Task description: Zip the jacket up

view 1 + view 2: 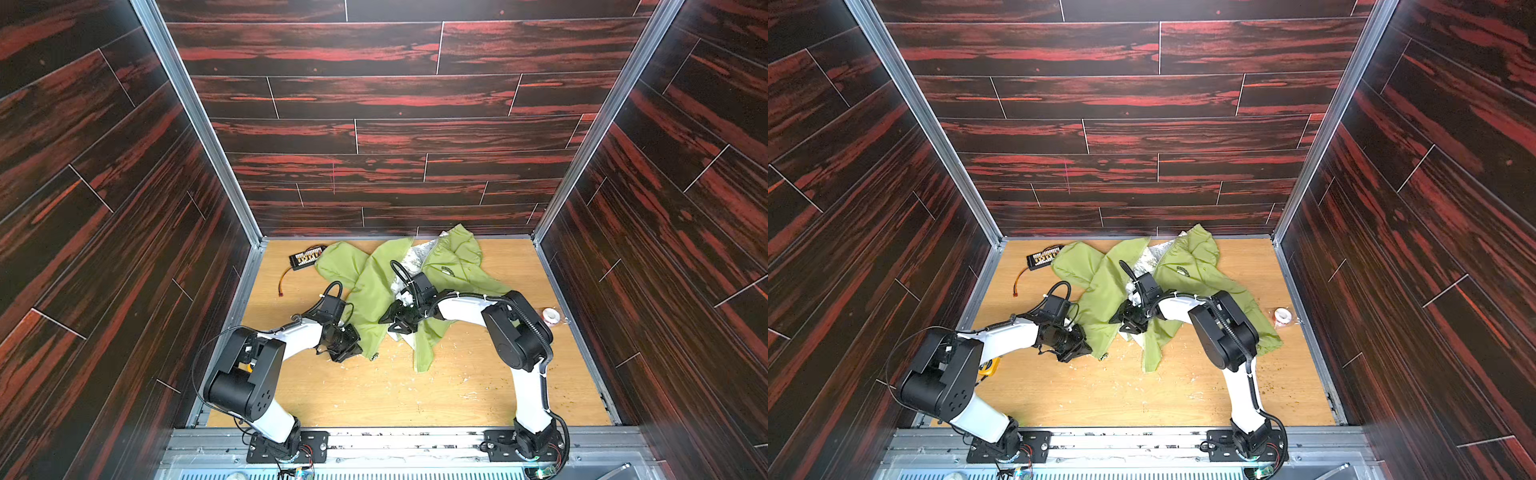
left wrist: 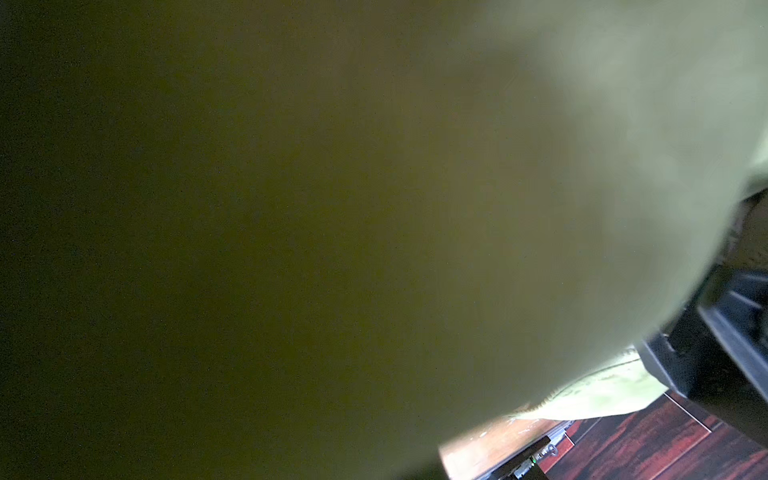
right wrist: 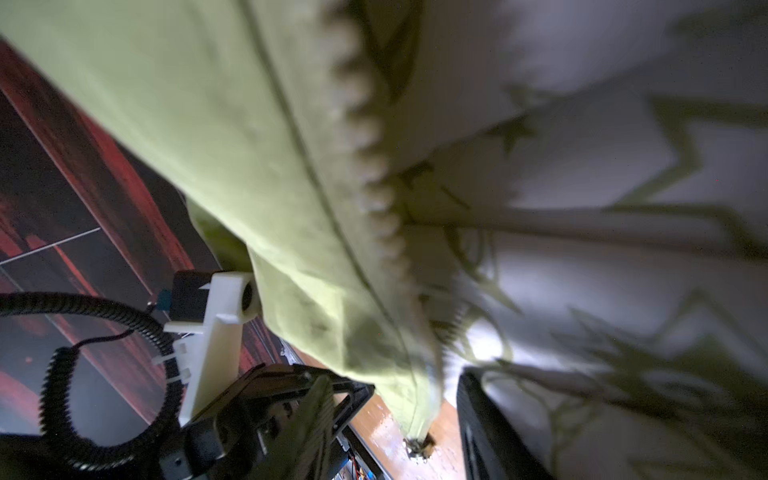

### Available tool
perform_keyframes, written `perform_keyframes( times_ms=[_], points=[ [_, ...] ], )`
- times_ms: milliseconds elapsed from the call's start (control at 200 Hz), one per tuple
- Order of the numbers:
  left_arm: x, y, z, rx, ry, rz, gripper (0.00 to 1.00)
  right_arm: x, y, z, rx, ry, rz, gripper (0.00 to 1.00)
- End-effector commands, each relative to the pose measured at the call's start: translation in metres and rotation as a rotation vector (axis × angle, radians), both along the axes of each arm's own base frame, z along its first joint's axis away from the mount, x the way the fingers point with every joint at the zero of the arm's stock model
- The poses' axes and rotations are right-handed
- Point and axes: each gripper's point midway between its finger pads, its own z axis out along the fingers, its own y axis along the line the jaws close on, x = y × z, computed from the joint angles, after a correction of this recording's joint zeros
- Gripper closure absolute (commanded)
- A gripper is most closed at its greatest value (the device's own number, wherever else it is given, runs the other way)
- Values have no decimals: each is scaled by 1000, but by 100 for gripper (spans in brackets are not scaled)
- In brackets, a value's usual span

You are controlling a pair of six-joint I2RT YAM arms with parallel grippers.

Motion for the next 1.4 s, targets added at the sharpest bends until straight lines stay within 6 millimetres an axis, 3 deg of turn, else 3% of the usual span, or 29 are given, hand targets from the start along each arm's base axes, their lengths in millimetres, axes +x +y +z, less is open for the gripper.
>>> perform_keyframes(
  times_ms=[0, 230, 546, 771, 1012, 1398],
  points=[
    [-13, 9, -13, 40, 42, 1, 95, -5, 6, -17, 11, 32, 14, 49],
    [-15, 9, -15, 39, 44, 1, 95, -16, 21, -4, 89, 10, 52, 50],
    [-18, 10, -16, 36, 37, 8, 96, -44, 25, -6, 147, 15, 91, 51],
    [-20, 11, -18, 34, 38, 11, 95, -53, 37, 5, 208, -15, 127, 54],
    [-21, 11, -18, 30, 33, 20, 96, -64, 32, 9, 227, -14, 124, 63],
    [-22, 11, -20, 26, 37, 27, 95, -66, 31, 38, 307, -97, 126, 64]
  ],
)
